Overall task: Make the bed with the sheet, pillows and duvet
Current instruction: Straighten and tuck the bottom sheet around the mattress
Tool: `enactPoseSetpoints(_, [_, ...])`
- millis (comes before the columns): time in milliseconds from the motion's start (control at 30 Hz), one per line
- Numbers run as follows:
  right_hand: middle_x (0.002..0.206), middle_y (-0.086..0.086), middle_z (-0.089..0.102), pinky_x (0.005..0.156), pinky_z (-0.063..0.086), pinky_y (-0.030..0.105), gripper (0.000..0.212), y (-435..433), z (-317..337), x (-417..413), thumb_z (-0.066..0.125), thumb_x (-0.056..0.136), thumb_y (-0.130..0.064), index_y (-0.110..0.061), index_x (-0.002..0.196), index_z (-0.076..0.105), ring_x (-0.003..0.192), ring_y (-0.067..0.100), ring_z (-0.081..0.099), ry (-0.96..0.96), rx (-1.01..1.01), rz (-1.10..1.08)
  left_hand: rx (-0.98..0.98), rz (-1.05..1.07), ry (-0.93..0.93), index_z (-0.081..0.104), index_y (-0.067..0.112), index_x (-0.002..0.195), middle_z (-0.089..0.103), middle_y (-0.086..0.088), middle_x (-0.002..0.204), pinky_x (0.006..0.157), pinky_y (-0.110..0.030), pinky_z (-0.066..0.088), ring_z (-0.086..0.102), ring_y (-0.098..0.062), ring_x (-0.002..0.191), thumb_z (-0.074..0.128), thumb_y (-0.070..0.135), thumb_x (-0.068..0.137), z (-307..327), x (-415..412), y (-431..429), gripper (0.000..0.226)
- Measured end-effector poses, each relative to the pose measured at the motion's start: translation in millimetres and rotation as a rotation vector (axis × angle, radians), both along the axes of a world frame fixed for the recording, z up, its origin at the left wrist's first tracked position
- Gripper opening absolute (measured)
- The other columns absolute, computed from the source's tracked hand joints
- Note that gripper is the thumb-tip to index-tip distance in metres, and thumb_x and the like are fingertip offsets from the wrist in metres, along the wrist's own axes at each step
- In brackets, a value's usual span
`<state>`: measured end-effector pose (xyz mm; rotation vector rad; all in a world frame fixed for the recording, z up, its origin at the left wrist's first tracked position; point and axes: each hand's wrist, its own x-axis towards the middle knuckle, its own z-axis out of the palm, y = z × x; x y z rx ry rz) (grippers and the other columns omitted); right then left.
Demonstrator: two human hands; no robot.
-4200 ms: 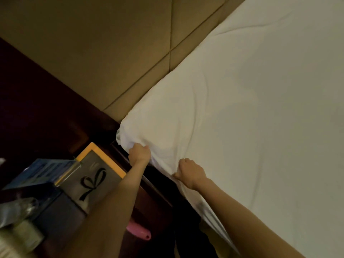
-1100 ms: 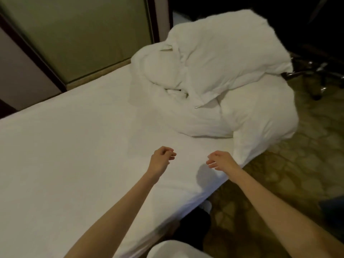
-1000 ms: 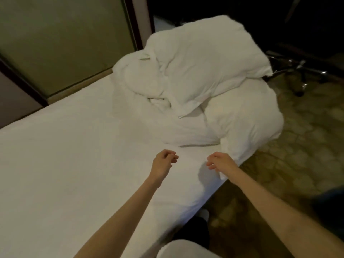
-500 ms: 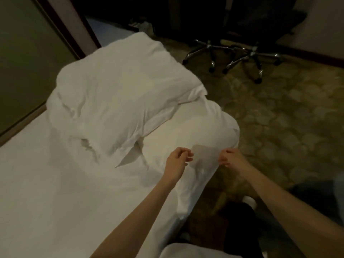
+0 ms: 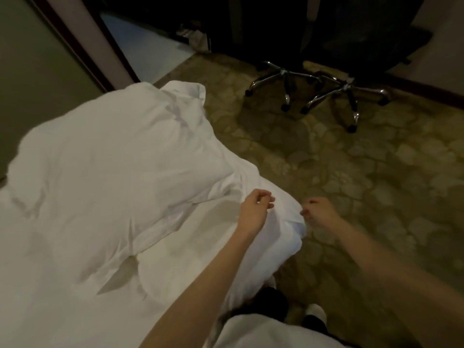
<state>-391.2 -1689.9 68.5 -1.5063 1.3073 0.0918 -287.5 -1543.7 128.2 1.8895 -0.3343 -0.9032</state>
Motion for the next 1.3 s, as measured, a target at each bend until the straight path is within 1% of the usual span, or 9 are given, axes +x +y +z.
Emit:
enactPoseSetpoints(167, [0.090,0.016,0.067,0.062,0.047,0.028,0.012,-23,6,75,0.049,0.095,-0.010,-0.007,0.087,0.057,0.071,0.022,0.060,-0.083,0.039,0.044,0.035,0.038,-0.033,0.057,0.011,0.114,0.064,-0.004,0.114,0.088,-0.027,0.051,0.063,-0.018,0.100,0.038,0.021,0.102,2,66,-50,0.024])
enactPoseSetpoints(300, [0.087,0.018,0.065,0.073,0.052,0.038,0.017,-53,6,123,0.049,0.095,-0.006,-0.007,0.079,0.057,0.075,0.029,0.061,-0.111,0.050,0.057,0.112,0.045,-0.052,0.057,0.017,0.113,0.063,-0.001,0.115,0.095,-0.033,0.051,0.062,-0.017,0.103,0.039,0.027,0.101,-9,107,-77,0.024])
enactPoseSetpoints(433, [0.087,0.023,0.062,0.060,0.051,0.029,0.024,-100,5,159,0.053,0.092,0.000,-0.010,0.070,0.059,0.062,0.024,0.057,-0.148,0.057,0.068,0.110,0.130,-0.008,0.057,0.020,0.104,0.064,-0.002,0.109,0.097,-0.040,0.050,0.061,-0.019,0.101,0.041,0.025,0.099,-27,134,-111,0.017])
enactPoseSetpoints(533, [0.089,0.020,0.064,0.064,0.051,0.027,0.016,-140,2,184,0.053,0.093,-0.003,-0.005,0.080,0.062,0.067,0.021,0.058,-0.110,0.067,0.150,0.105,0.208,0.015,0.056,0.020,0.100,0.065,-0.006,0.108,0.092,-0.036,0.051,0.062,-0.020,0.098,0.043,0.020,0.098,-39,151,-143,0.014])
enactPoseSetpoints(667, [0.078,0.012,0.061,0.043,0.043,0.012,0.012,-207,-4,220,0.050,0.095,-0.003,0.000,0.093,0.061,0.062,0.015,0.055,-0.100,0.063,0.283,0.105,0.339,0.072,0.057,0.018,0.100,0.065,-0.006,0.106,0.084,-0.030,0.050,0.062,-0.019,0.096,0.043,0.020,0.098,-55,178,-194,0.014])
enactPoseSetpoints(767, [0.090,0.015,0.065,0.056,0.049,0.021,0.014,-264,-6,249,0.051,0.095,-0.009,-0.003,0.089,0.062,0.070,0.018,0.061,-0.072,0.099,0.411,0.109,0.471,0.106,0.057,0.018,0.099,0.065,-0.007,0.106,0.082,-0.030,0.049,0.062,-0.021,0.098,0.043,0.020,0.098,-62,200,-238,0.014])
enactPoseSetpoints(867, [0.084,0.012,0.068,0.068,0.052,0.030,0.018,-327,-1,275,0.052,0.094,-0.011,-0.013,0.080,0.063,0.076,0.022,0.064,-0.041,0.107,0.490,0.110,0.569,0.153,0.056,0.016,0.102,0.063,-0.006,0.106,0.082,-0.029,0.049,0.061,-0.021,0.098,0.041,0.022,0.100,-61,220,-286,0.016])
enactPoseSetpoints(1000, [0.082,0.008,0.069,0.070,0.051,0.028,0.014,-399,6,312,0.053,0.094,-0.015,-0.013,0.085,0.064,0.074,0.019,0.063,-0.030,0.113,0.513,0.129,0.607,0.176,0.056,0.014,0.107,0.064,-0.004,0.104,0.086,-0.032,0.051,0.062,-0.018,0.093,0.040,0.024,0.101,-55,249,-341,0.019])
enactPoseSetpoints(1300, [0.086,0.009,0.068,0.064,0.047,0.024,0.013,-452,9,453,0.051,0.096,-0.015,-0.010,0.094,0.063,0.071,0.016,0.060,-0.014,0.139,0.642,0.124,0.777,0.126,0.058,0.008,0.110,0.064,-0.005,0.099,0.065,-0.022,0.045,0.061,-0.016,0.084,0.041,0.018,0.100,-52,372,-383,0.022])
